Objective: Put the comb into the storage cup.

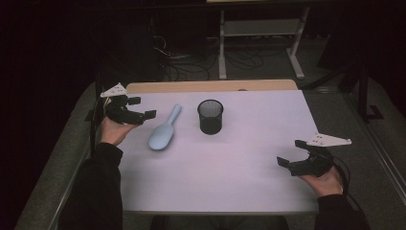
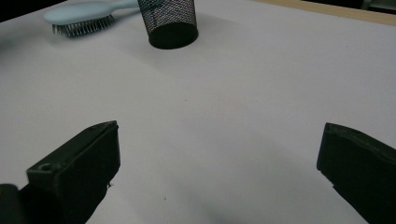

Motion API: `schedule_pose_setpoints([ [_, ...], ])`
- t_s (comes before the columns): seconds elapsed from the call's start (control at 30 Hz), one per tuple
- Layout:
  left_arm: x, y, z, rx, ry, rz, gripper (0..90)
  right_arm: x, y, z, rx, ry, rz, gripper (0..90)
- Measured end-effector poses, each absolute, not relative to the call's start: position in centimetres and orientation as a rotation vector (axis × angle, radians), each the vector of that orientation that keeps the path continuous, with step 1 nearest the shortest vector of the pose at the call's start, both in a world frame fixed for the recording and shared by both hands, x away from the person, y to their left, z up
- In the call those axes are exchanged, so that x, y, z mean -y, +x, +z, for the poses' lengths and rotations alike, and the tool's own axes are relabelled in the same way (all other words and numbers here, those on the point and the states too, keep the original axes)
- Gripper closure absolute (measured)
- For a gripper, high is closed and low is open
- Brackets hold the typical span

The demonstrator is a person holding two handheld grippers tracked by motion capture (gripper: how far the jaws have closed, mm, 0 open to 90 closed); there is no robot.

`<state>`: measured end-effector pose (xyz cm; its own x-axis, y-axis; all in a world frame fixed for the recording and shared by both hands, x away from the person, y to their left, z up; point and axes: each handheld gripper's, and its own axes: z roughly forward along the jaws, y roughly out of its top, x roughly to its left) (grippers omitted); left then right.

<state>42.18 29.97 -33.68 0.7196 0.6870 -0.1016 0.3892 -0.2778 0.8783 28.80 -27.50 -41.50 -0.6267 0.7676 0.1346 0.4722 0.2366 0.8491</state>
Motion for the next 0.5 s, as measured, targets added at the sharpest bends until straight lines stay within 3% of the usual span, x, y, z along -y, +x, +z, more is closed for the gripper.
schedule_pose_setpoints([
  [0.5,-29.8,44.3,-34.1,-0.868,1.907,0.333,1.0,27.6,28.8,-41.6,-2.204,1.153,1.336,0.0],
])
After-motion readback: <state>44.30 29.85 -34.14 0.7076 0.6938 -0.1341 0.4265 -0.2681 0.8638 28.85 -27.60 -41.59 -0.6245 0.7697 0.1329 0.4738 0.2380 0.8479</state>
